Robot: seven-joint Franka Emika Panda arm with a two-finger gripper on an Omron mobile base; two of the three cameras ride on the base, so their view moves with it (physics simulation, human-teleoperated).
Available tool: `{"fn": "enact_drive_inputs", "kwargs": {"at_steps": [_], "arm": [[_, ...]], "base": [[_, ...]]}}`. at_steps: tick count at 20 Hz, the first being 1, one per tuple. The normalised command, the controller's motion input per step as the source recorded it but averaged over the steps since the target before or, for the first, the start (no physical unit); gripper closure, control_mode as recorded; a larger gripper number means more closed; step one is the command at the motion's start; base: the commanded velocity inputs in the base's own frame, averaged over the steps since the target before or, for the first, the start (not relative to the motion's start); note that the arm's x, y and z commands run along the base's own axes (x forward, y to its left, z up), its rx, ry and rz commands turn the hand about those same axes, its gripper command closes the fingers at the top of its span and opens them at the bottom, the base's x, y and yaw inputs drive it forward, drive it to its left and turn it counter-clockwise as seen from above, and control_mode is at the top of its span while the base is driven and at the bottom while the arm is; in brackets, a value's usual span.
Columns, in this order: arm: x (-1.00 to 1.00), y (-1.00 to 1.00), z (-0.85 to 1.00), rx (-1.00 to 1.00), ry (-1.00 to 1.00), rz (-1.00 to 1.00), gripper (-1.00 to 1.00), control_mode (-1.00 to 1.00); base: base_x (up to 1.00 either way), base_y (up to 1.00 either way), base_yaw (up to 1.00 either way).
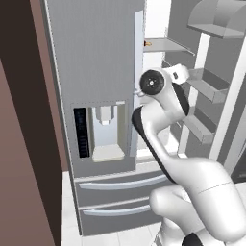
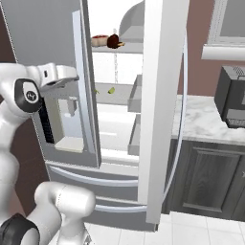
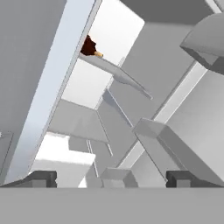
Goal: Gather the lemon wedge and lemon from the fridge and place them on a tray on the dining counter. Then gather the steaks from the fridge and place them on the other tray.
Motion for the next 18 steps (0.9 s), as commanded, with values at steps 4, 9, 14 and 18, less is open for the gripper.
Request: {"fn": "enact_drive_inputs", "kwargs": {"at_steps": [4, 9, 14, 18], "arm": [[-0.08, 0.32, 0.25, 0.39, -0.09, 0.00, -1.00, -1.00], [0.08, 0.06, 0.28, 0.35, -0.02, 0.00, -1.00, -1.00], [0.37, 0.00, 0.07, 0.15, 0.00, 0.00, -1.00, -1.00], [0.50, 0.00, 0.00, 0.01, 0.02, 0.00, -1.00, -1.00]], "base": [[0.00, 0.00, 0.00], [0.00, 0.00, 0.00], [0.00, 0.00, 0.00], [0.00, 0.00, 0.00]]}}
